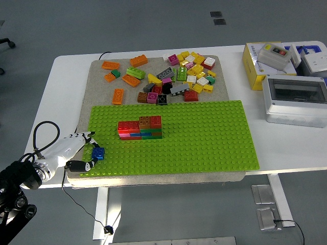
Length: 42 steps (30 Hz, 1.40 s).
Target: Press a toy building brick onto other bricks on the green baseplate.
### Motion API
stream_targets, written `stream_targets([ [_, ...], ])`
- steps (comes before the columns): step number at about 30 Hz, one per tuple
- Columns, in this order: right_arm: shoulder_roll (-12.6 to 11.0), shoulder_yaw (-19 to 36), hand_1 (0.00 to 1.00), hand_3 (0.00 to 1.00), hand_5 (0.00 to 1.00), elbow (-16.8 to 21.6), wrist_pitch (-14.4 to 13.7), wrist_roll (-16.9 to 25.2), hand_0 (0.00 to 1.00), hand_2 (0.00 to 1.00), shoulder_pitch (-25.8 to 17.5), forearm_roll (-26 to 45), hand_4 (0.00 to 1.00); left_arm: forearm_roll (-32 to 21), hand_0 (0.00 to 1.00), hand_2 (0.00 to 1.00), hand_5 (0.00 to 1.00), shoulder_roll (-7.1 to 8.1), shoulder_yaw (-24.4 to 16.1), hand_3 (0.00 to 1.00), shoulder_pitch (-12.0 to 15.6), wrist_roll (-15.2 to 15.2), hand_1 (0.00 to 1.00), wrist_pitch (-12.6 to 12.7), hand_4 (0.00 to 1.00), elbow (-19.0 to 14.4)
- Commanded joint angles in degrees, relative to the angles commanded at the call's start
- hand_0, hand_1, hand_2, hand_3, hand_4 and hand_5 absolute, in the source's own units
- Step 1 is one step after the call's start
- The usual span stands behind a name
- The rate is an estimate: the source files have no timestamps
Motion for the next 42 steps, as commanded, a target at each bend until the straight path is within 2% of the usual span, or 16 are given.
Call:
stream_targets([
  [6, 0.0, -0.1, 0.638, 0.741, 0.998, 0.0, 0.0, 0.0, 0.708, 0.470, 0.0, 0.0, 0.606, -1.8, 0.998, 0.998, 0.212, -0.04, -0.2, 0.540, 0.1, -0.7, 0.998, 0.2, 0.612, 0.6],
  [12, 0.0, -0.2, 0.638, 0.741, 0.998, 0.0, 0.0, 0.0, 0.708, 0.469, 0.0, 0.1, 0.605, -7.9, 0.998, 0.998, 0.205, 0.58, -2.4, 0.535, 0.6, -2.4, 0.998, 0.5, 0.604, 0.6],
  [19, 0.0, 0.1, 0.639, 0.741, 0.998, 0.0, 0.1, -0.1, 0.708, 0.471, -0.1, -0.1, 0.605, -14.7, 0.998, 0.998, 0.184, 2.33, -7.0, 0.538, 0.6, -2.1, 0.998, -1.6, 0.591, -3.6],
  [23, 0.0, 0.2, 0.639, 0.741, 0.998, 0.0, 0.1, -0.2, 0.708, 0.471, -0.1, -0.3, 0.605, -17.0, 0.998, 0.998, 0.184, 2.20, -7.3, 0.538, -0.9, -1.5, 0.998, -2.3, 0.591, -6.5],
  [28, 0.0, 0.2, 0.639, 0.741, 0.998, 0.0, 0.1, -0.3, 0.707, 0.467, 0.0, -0.4, 0.604, -17.9, 0.998, 0.998, 0.182, -0.27, -5.2, 0.537, -4.1, -1.4, 0.998, -2.5, 0.594, -5.4],
  [34, 0.1, 0.0, 0.639, 0.741, 0.998, 0.0, 0.1, -0.3, 0.709, 0.470, 0.1, -0.4, 0.604, -17.3, 0.998, 0.998, 0.182, -4.67, -3.0, 0.537, -7.8, -1.7, 0.998, -2.4, 0.593, -0.9],
  [42, 0.0, -0.2, 0.639, 0.741, 0.998, 0.0, 0.0, -0.2, 0.709, 0.469, 0.3, -0.1, 0.604, -17.0, 0.998, 0.998, 0.182, -8.38, -0.4, 0.537, -12.0, -2.3, 0.998, -2.1, 0.593, 4.6],
])
